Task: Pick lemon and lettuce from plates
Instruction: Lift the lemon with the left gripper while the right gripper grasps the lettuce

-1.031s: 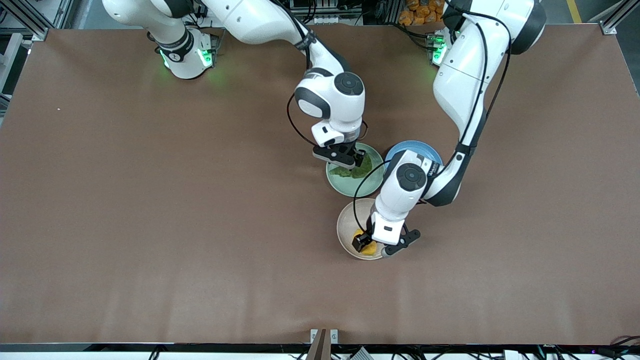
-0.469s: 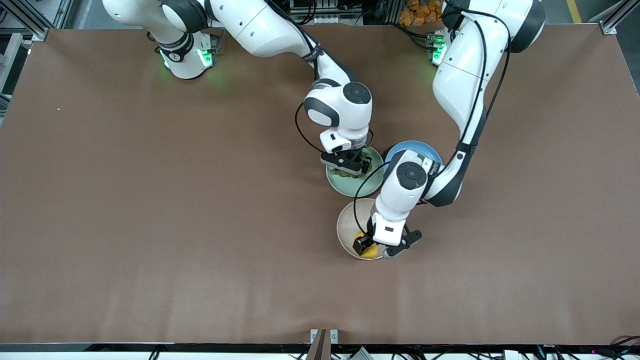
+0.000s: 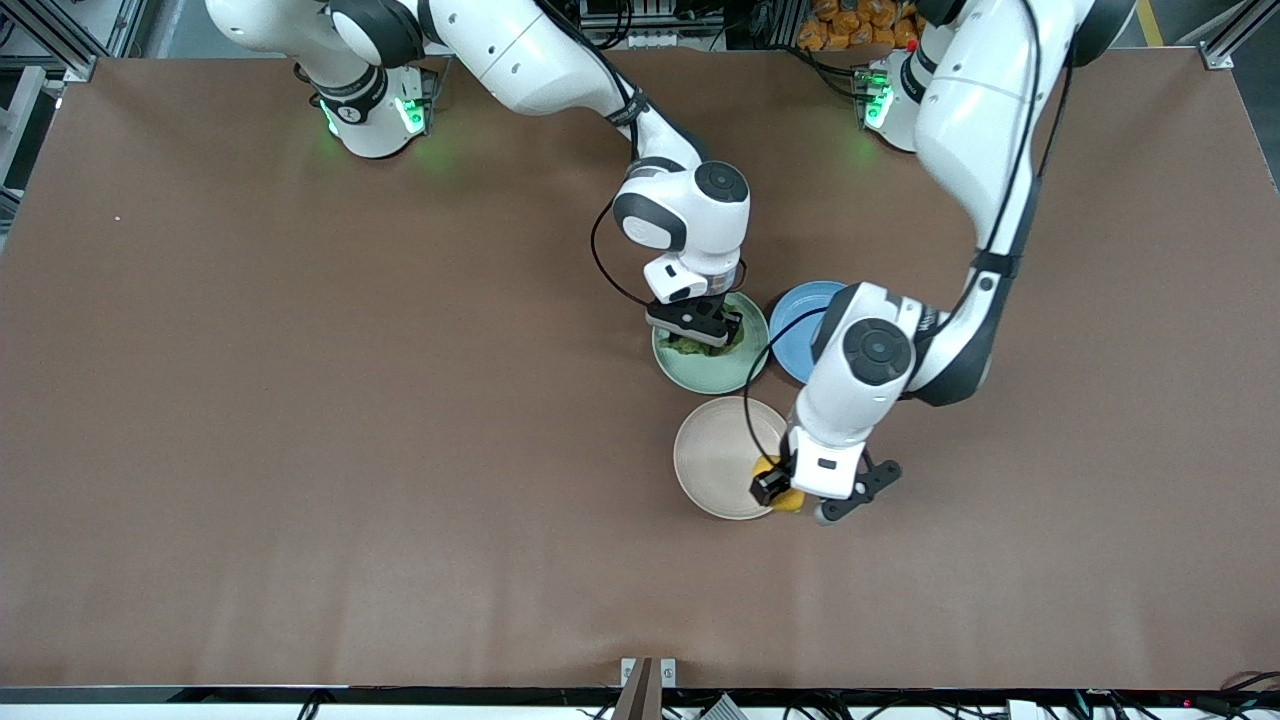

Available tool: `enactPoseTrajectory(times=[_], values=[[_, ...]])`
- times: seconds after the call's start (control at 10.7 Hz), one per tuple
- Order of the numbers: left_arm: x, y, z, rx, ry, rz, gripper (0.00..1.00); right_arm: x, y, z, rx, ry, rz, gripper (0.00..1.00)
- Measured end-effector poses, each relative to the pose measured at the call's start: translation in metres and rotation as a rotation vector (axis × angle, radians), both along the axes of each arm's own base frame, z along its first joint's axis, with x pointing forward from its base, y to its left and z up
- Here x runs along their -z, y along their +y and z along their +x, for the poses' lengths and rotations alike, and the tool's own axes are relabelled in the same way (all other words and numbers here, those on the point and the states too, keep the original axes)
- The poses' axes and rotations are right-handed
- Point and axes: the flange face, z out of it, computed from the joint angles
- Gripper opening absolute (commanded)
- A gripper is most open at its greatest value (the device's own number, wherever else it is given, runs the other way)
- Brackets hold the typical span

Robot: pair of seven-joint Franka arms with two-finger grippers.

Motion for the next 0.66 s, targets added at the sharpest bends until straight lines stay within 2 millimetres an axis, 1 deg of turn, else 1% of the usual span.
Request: enactPoseTrajectory(times=[0.09,0.19,0.38,0.47,0.56,0.66], values=[[-0.001,0.021,-0.004,0.043,0.014,0.024,0.0,0.001,0.0,0.0,-0.003,-0.002,-0.004,0.15],[0.0,0.045,-0.011,0.088,0.033,0.05,0.0,0.001,0.0,0.0,-0.005,-0.005,-0.006,0.0],[0.0,0.094,-0.03,0.157,0.073,0.089,0.0,-0.003,-0.001,0.004,-0.005,-0.017,-0.008,0.0],[-0.003,0.11,-0.043,0.172,0.09,0.099,0.0,-0.007,-0.001,0.007,0.001,-0.019,-0.016,0.0],[-0.005,0.117,-0.058,0.176,0.107,0.106,0.0,-0.013,-0.003,0.011,0.007,-0.02,-0.03,0.0],[-0.008,0.118,-0.074,0.182,0.12,0.109,0.0,-0.026,-0.007,0.018,0.011,-0.017,-0.053,0.0]])
